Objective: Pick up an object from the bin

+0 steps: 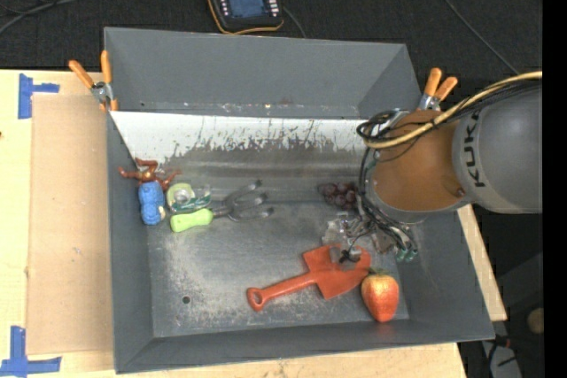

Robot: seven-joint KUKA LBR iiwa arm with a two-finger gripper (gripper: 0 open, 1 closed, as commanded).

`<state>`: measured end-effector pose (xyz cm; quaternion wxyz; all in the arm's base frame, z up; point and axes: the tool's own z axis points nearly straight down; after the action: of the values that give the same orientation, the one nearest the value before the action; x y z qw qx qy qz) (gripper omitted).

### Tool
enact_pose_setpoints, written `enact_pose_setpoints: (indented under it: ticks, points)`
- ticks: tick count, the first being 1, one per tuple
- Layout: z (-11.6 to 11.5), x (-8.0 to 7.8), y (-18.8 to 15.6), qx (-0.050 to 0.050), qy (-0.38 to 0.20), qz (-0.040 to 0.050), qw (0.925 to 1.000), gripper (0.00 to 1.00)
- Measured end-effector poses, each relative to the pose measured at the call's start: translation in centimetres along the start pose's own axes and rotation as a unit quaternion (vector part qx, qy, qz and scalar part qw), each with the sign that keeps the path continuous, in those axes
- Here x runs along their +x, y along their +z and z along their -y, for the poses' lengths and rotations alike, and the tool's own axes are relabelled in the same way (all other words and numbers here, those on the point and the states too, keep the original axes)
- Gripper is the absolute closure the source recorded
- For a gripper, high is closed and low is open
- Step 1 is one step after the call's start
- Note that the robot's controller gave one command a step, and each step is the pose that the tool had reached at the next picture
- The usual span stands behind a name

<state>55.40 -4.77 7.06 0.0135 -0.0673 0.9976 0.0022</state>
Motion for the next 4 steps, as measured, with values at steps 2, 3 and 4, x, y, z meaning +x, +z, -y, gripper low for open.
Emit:
enact_pose_setpoints:
  ticks: [2, 3, 4]
  points:
    - [-1.0, 1.1, 0.0, 0.000, -0.008, 0.0013, 1.0000, 1.00]
    - [-1.2, 1.3, -0.2, 0.000, -0.009, 0.0009, 1.0000, 1.00]
    - [-0.8, 0.8, -0.1, 0.000, -0.012, 0.0001, 0.9999, 1.00]
